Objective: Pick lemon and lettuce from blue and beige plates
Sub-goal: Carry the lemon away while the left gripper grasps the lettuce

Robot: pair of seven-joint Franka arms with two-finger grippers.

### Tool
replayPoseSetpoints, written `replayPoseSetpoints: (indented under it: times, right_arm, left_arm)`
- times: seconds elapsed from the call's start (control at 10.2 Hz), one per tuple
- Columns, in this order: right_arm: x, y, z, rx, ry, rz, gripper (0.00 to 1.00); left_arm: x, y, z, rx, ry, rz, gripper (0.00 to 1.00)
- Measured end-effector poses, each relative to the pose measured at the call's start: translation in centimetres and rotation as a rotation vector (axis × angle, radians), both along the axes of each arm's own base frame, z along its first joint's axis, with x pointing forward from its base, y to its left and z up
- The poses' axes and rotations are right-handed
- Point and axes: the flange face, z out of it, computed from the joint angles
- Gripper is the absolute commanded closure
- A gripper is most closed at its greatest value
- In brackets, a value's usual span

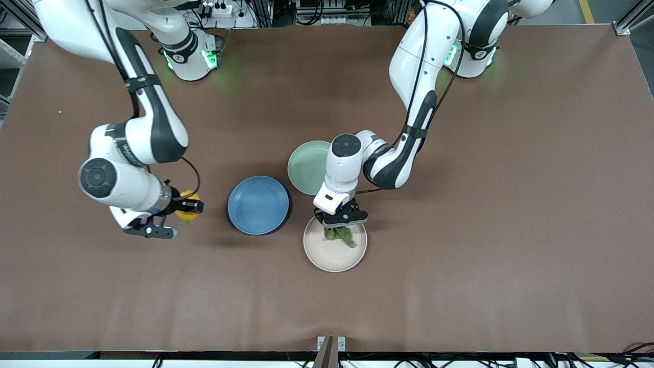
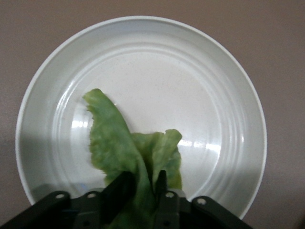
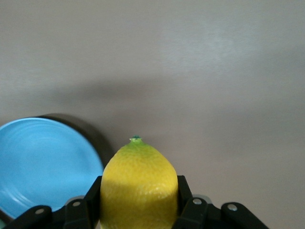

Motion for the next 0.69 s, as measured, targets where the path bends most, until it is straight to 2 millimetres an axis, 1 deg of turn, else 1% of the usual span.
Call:
replayPoseSetpoints:
  times: [0.1,0.3,0.39,0.49,0.59,0.69]
  right_arm:
    - [0.0,-2.0,-0.2,-0.003,0.003,0.021,0.83]
    - [-0.3,-6.8,-0.1,-0.036,0.008,0.070,0.83]
    - [-0.7,-9.0,-0.2,-0.044,0.015,0.091,0.83]
    - [-1.0,-10.7,-0.6,-0.043,0.017,0.115,0.83]
    - [-1.5,-12.3,-1.6,-0.042,0.003,0.140,0.83]
    - [-2.1,-13.5,-3.0,-0.043,-0.018,0.157,0.83]
  left_arm:
    - [0.1,0.2,0.2,0.017,0.013,0.007,1.00]
    - [0.1,0.7,0.6,0.065,0.055,0.026,1.00]
    - [-0.1,0.9,1.1,0.092,0.080,0.034,1.00]
    - [-0.4,0.9,1.9,0.113,0.103,0.040,1.00]
    - [-0.7,0.7,2.8,0.133,0.128,0.045,1.00]
    - [-1.1,0.6,4.0,0.154,0.153,0.050,1.00]
